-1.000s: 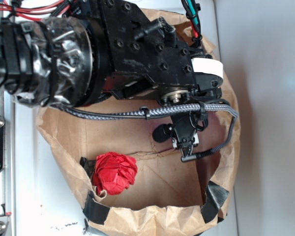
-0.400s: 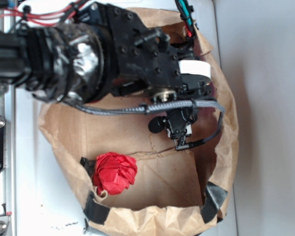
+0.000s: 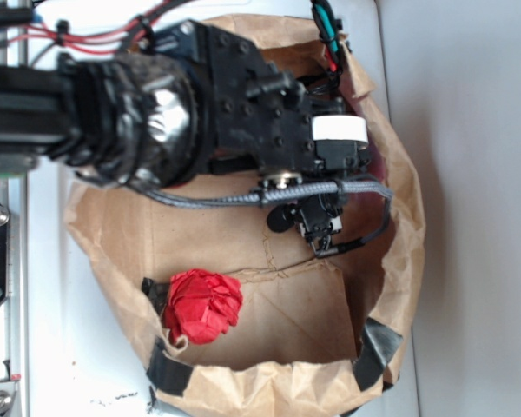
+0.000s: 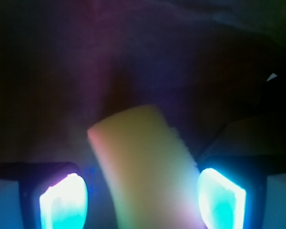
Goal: Grab the green sponge.
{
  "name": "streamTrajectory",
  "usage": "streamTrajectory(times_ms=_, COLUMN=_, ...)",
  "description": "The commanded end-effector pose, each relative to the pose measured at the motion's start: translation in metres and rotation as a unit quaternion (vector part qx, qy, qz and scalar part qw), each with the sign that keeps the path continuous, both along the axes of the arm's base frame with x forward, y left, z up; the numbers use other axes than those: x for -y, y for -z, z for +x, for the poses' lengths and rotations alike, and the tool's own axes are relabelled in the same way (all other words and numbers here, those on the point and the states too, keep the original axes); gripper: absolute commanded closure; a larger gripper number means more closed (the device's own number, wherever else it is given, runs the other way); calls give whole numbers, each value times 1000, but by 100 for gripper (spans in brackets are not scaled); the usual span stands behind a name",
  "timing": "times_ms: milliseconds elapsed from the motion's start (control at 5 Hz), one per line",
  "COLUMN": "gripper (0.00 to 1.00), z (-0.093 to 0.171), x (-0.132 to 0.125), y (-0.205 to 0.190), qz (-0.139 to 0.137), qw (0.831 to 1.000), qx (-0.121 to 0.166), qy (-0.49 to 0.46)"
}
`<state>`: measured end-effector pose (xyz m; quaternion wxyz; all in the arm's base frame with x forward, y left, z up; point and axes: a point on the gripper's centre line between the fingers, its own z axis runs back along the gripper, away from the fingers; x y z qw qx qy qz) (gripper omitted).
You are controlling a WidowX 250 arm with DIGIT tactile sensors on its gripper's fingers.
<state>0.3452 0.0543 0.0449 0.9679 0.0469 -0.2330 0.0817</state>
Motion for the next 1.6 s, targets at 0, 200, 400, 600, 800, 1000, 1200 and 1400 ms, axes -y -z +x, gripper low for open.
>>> streamTrajectory(times_ms=0, gripper=100, z=7, x=1, y=-9, qz=5, qw=1000, qx=25, qy=-17)
streamTrajectory(times_ms=200, gripper=100, z=5, x=0, y=-18, qz=-8, qw=1000, qx=22, qy=-10)
streamTrajectory(times_ms=400, gripper=100, z=-1, x=1, y=-34, qz=-29, qw=999, qx=18, qy=-1)
streamTrajectory(times_ms=600, gripper=100, z=-12, x=0, y=-56, qz=-58, qw=998, qx=7, qy=14)
streamTrajectory(times_ms=800, gripper=100, z=-22, x=1, y=-73, qz=-81, qw=996, qx=-4, qy=28)
streamTrajectory(times_ms=1000, gripper=100, z=-34, x=11, y=-90, qz=-97, qw=994, qx=-15, qy=40)
streamTrajectory(times_ms=1200, gripper=100, z=-46, x=20, y=-106, qz=-101, qw=994, qx=-23, qy=39)
streamTrajectory(times_ms=1400, gripper=100, z=-54, x=24, y=-118, qz=-111, qw=993, qx=-28, qy=37)
